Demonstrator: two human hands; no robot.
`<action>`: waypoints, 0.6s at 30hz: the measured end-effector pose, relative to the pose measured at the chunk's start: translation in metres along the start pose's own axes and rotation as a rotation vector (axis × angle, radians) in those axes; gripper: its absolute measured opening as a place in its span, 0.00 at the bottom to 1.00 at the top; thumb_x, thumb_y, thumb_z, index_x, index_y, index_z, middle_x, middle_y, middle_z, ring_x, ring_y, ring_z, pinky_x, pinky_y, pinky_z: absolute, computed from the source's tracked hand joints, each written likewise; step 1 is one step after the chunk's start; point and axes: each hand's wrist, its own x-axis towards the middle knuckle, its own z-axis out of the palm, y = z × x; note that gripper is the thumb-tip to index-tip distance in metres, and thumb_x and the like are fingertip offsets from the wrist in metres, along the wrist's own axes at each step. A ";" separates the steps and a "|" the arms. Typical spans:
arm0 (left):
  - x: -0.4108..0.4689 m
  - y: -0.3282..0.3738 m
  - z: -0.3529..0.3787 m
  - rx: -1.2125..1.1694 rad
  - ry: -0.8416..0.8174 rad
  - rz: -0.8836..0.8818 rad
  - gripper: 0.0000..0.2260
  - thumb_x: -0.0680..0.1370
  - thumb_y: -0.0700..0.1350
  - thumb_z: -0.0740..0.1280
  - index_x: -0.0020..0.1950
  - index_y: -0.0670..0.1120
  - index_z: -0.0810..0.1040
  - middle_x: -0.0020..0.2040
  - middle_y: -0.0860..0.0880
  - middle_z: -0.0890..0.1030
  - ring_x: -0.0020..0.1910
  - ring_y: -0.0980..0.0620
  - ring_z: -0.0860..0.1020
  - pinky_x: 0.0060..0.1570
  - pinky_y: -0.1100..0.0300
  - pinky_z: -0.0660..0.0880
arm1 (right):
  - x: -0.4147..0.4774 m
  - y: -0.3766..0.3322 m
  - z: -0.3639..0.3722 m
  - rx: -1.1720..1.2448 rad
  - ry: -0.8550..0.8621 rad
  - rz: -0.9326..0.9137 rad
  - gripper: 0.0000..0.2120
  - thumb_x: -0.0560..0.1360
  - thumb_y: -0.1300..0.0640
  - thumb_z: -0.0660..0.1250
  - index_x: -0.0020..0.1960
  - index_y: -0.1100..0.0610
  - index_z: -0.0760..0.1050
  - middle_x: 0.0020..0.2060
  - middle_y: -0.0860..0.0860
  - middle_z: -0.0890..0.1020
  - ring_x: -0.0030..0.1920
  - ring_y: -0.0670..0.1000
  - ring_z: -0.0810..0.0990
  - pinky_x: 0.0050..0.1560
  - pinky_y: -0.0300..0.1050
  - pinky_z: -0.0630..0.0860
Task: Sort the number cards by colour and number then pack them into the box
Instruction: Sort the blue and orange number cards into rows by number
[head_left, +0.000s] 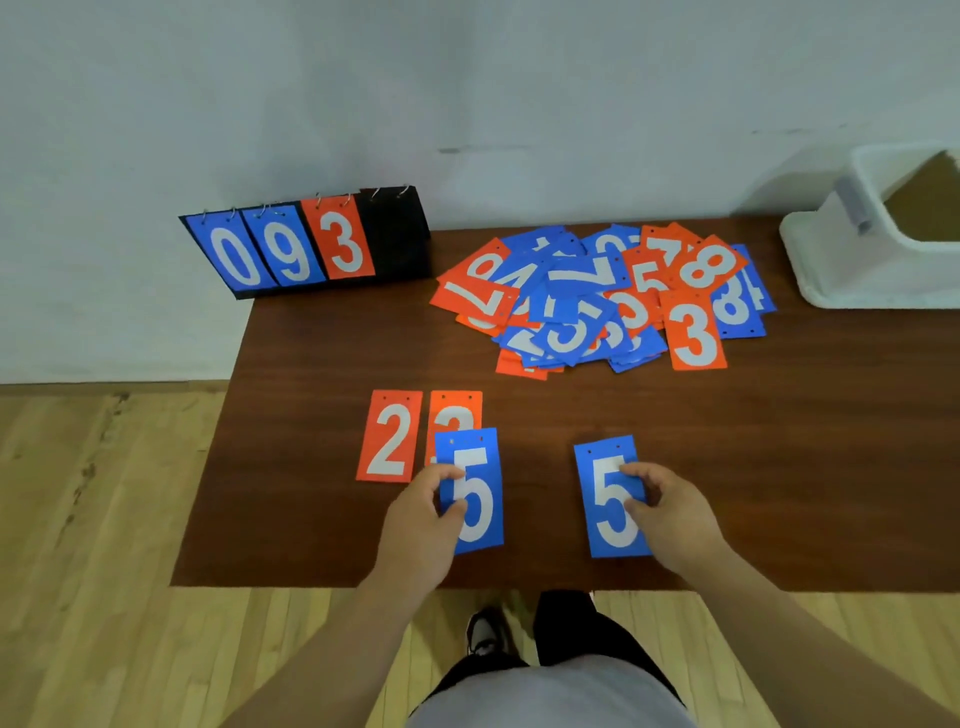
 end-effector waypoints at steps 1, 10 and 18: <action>-0.003 -0.003 0.000 0.013 -0.024 0.001 0.12 0.81 0.45 0.69 0.62 0.59 0.75 0.64 0.56 0.74 0.61 0.55 0.76 0.39 0.68 0.80 | -0.003 0.006 0.005 -0.034 -0.015 0.019 0.19 0.80 0.59 0.68 0.69 0.46 0.74 0.59 0.47 0.81 0.40 0.47 0.81 0.33 0.37 0.72; -0.017 -0.005 0.018 0.092 -0.124 0.022 0.12 0.81 0.45 0.69 0.61 0.59 0.74 0.65 0.56 0.74 0.64 0.56 0.74 0.50 0.60 0.83 | -0.019 0.028 0.032 -0.371 0.048 -0.035 0.20 0.79 0.47 0.68 0.71 0.43 0.72 0.61 0.47 0.66 0.62 0.50 0.69 0.60 0.47 0.76; -0.014 0.027 0.064 -0.088 -0.179 -0.014 0.12 0.79 0.44 0.73 0.56 0.60 0.77 0.60 0.57 0.78 0.59 0.55 0.78 0.46 0.62 0.83 | -0.014 -0.004 0.000 0.215 -0.097 0.003 0.15 0.78 0.48 0.72 0.63 0.40 0.75 0.54 0.42 0.80 0.49 0.45 0.82 0.46 0.48 0.84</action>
